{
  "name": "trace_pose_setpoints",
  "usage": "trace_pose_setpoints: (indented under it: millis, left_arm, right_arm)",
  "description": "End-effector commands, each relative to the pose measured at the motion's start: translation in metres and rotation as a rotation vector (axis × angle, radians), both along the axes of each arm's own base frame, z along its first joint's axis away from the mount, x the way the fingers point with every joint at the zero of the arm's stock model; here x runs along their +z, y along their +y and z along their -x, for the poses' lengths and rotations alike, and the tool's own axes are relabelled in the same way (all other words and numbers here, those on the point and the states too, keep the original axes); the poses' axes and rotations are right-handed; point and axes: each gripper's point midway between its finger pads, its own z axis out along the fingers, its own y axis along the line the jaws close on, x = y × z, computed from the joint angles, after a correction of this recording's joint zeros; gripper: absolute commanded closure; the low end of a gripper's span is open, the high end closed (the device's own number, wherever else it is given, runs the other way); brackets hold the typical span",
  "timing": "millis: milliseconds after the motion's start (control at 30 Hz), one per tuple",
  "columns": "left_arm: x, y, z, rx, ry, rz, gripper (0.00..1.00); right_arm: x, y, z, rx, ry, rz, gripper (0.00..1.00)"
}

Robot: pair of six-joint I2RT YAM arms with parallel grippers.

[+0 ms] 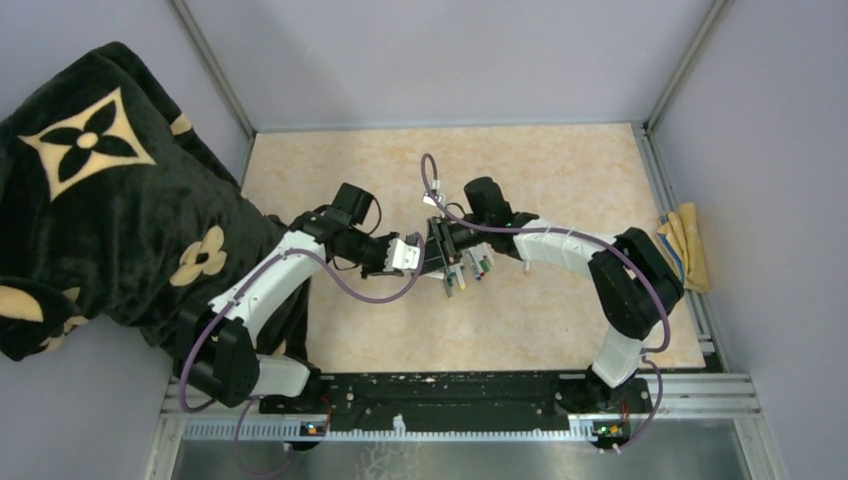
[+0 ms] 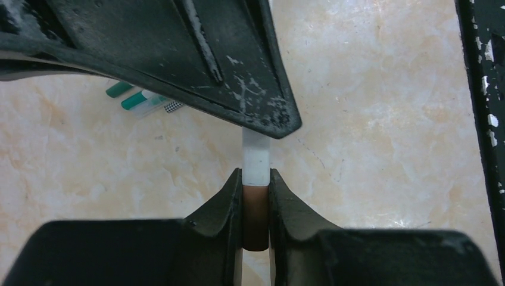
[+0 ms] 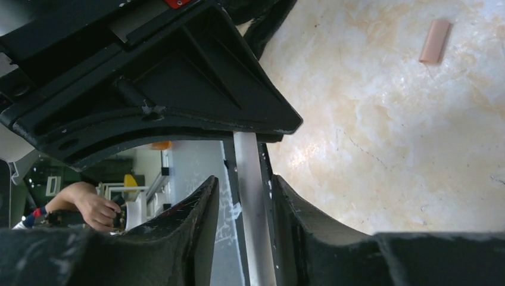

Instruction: Open the pen caps

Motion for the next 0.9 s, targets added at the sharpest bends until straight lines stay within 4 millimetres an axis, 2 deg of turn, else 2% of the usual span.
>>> trace_pose_setpoints:
  millis: [0, 100, 167, 233, 267, 300, 400, 467, 567, 700, 867]
  left_arm:
    - [0.01, -0.007, -0.004, 0.001, -0.04, 0.039, 1.0]
    - [0.012, -0.008, -0.004, 0.005, -0.034, 0.043, 1.0]
    - [0.012, -0.008, -0.004, 0.005, -0.031, 0.04, 0.99]
    - [0.012, -0.006, -0.002, 0.001, -0.032, 0.037, 0.97]
    - [0.011, -0.006, 0.0, -0.007, -0.031, 0.033, 0.93]
    - [0.01, -0.004, 0.001, -0.011, -0.032, 0.027, 0.87]
    - [0.006, 0.002, 0.001, -0.017, -0.061, -0.002, 0.67]
    - [0.005, 0.005, 0.001, -0.018, -0.083, -0.012, 0.6]
    - [0.005, 0.005, 0.001, -0.021, -0.097, -0.006, 0.54]
    - [0.006, 0.004, -0.001, -0.02, -0.1, -0.006, 0.56]
    - [0.002, 0.008, -0.006, -0.01, -0.123, -0.035, 0.66]
  right_arm:
    - [0.016, 0.019, 0.002, 0.023, -0.052, -0.062, 0.61]
    - [0.016, 0.021, -0.001, -0.007, -0.054, -0.065, 0.62]
    - [0.016, 0.022, -0.004, -0.029, -0.066, -0.065, 0.72]
    - [0.019, 0.022, -0.006, -0.045, -0.072, -0.07, 0.91]
    - [0.02, 0.022, -0.006, -0.052, -0.076, -0.07, 0.98]
    - [0.021, 0.021, -0.007, -0.057, -0.083, -0.068, 1.0]
    - [0.021, 0.018, -0.008, -0.062, -0.093, -0.047, 1.0]
    - [0.019, 0.015, -0.008, -0.059, -0.091, -0.039, 1.0]
    - [0.018, 0.014, -0.006, -0.051, -0.087, -0.037, 1.0]
    - [0.014, 0.014, -0.007, -0.054, -0.081, -0.029, 1.0]
    - [0.015, 0.015, -0.007, -0.053, -0.076, -0.03, 1.0]
